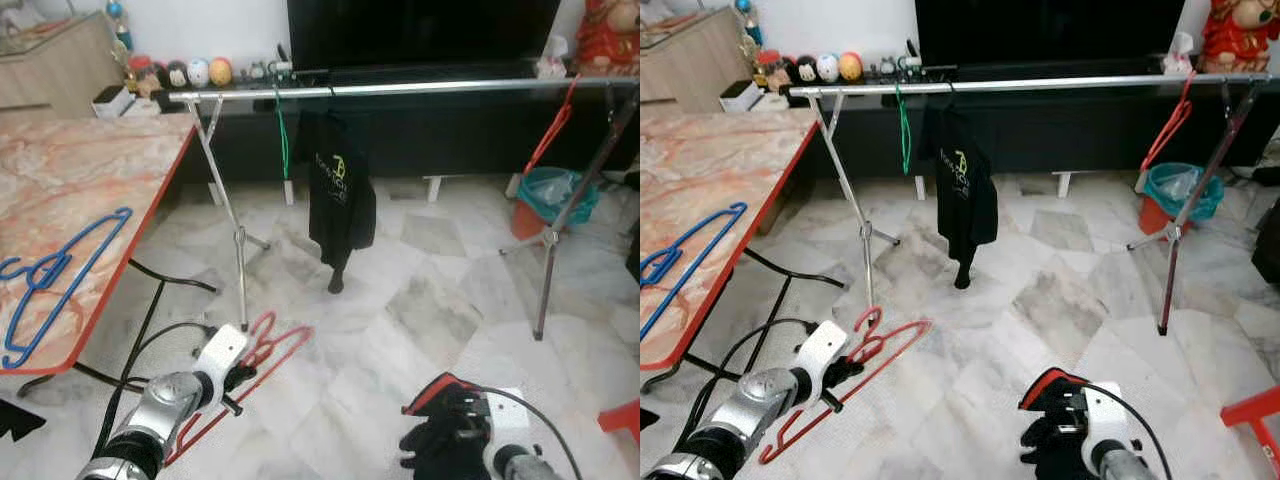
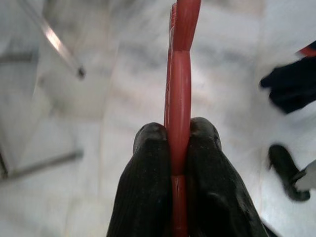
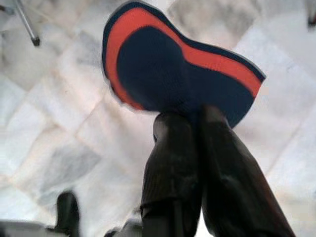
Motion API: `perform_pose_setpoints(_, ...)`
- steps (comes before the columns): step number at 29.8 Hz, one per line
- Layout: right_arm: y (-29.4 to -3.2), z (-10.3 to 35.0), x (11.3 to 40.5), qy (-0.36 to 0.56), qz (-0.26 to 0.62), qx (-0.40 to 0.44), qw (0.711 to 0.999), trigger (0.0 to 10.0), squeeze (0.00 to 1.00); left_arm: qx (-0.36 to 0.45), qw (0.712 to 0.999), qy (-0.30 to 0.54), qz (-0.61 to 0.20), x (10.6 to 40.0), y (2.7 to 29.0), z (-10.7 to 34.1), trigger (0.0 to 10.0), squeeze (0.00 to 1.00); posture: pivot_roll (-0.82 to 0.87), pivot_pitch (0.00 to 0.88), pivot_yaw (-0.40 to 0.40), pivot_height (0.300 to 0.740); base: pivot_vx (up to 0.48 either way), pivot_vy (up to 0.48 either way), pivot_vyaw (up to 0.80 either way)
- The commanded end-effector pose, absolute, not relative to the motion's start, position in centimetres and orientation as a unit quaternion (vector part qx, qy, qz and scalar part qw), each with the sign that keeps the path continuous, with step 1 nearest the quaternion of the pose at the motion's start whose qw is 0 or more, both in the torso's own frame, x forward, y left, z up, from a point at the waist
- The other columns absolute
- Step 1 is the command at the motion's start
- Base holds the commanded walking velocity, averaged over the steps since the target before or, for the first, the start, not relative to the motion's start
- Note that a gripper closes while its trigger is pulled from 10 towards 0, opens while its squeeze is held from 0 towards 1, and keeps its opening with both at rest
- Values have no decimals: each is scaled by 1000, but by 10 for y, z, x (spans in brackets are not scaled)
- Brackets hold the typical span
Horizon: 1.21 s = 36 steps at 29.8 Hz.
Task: Hang hanger
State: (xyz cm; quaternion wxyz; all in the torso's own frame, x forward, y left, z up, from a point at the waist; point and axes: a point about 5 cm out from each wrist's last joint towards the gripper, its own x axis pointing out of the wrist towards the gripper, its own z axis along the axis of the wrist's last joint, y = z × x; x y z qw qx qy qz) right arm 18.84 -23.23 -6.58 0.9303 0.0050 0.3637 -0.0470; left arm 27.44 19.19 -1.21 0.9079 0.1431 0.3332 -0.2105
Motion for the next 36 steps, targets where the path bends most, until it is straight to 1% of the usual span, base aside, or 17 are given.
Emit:
perform_pose_setpoints(1,-233,-73,176,381,-90,24,920,10000,0,140,900,383,-154,254,212,-30,10000,0,-51,13,73,740,0,0,0)
perform_pose_setpoints(2,-233,-73,176,381,-90,24,920,10000,0,140,900,383,-154,254,212,-30,10000,0,-51,13,73,740,0,0,0)
perform_pose_setpoints(3,-233,-77,168,391,-110,31,914,10000,0,144,891,408,-136,240,219,-40,10000,0,-52,6,72,740,0,0,0)
perform_pose_setpoints(7,-234,-82,157,405,-129,34,905,10000,0,138,881,439,-112,221,226,-53,10000,0,-48,0,66,740,0,0,0)
perform_pose_setpoints(8,-237,-83,153,410,-143,33,900,10000,0,125,880,450,-93,214,230,-57,10000,0,-49,0,67,740,0,0,0)
perform_pose_setpoints(10,-239,-84,150,410,-154,31,898,10000,0,104,880,459,-65,207,233,-61,10000,0,-55,0,67,740,0,0,0)
perform_pose_setpoints(13,-240,-84,150,408,-159,36,898,10000,0,99,877,467,-56,202,235,-64,10000,0,-60,0,66,740,0,0,0)
perform_pose_setpoints(15,-240,-83,151,403,-158,36,901,10000,0,97,871,480,-47,194,236,-68,10000,0,-64,0,65,740,0,0,0)
perform_pose_setpoints(22,-243,-81,153,400,-166,36,901,10000,0,80,868,489,-31,188,236,-72,10000,0,-67,0,63,740,0,0,0)
perform_pose_setpoints(24,-242,-81,154,399,-169,39,900,10000,0,58,872,486,-18,185,235,-74,10000,0,-68,0,64,740,0,0,0)
perform_pose_setpoints(30,-239,-82,155,401,-169,42,899,10000,0,70,868,492,-17,182,235,-75,10000,0,-69,0,68,740,0,0,0)
perform_pose_setpoints(36,-229,-85,153,410,-156,43,897,10000,0,71,864,498,-19,179,233,-78,10000,0,-72,0,90,740,0,0,0)
